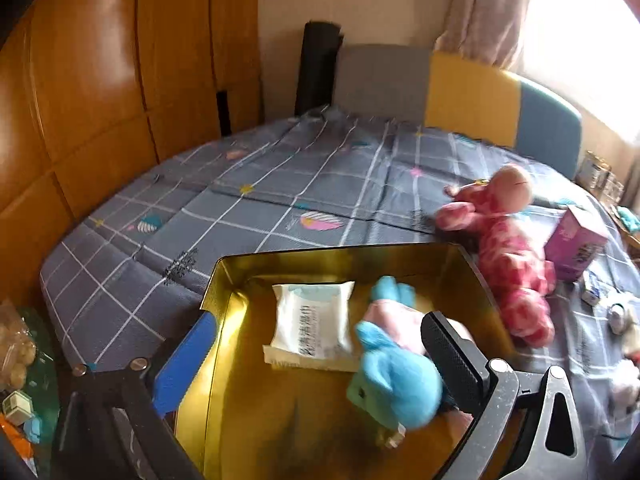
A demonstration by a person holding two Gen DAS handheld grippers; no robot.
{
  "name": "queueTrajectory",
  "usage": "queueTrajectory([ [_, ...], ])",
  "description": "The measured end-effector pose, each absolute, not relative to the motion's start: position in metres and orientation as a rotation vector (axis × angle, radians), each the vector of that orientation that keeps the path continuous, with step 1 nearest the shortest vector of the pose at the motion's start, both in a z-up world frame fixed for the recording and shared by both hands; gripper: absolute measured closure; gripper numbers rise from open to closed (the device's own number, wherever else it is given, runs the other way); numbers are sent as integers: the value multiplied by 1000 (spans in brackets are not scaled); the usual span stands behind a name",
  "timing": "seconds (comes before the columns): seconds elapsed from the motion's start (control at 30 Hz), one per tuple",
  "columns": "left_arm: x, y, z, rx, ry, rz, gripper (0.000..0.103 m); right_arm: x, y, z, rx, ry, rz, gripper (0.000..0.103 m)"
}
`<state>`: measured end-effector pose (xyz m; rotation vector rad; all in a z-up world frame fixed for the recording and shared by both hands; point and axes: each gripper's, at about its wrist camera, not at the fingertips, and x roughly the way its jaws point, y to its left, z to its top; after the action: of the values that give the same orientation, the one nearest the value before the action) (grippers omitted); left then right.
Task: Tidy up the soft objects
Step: 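Carry the wipes pack to the gold tray and release it with the left gripper, then carry the pink scrunchie to the gold tray and release it with the right gripper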
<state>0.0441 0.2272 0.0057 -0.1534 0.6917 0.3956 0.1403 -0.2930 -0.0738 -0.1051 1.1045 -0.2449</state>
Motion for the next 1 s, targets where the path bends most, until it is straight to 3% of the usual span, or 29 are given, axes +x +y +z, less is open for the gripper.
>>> queueTrajectory([
  [0.37,10,191,17,-119,698,370,0,138,-291,-67,-94,1071,-233,90],
  [0.6,-5,190,19,-131,689,363,0,129,-275,-40,-98,934,-161,90],
  [0.8,-11,194,17,-117,685,393,0,107,-217,2,-154,800,55,90],
  [1.0,-18,202,21,-113,664,426,0,90,-110,26,-192,789,425,90],
])
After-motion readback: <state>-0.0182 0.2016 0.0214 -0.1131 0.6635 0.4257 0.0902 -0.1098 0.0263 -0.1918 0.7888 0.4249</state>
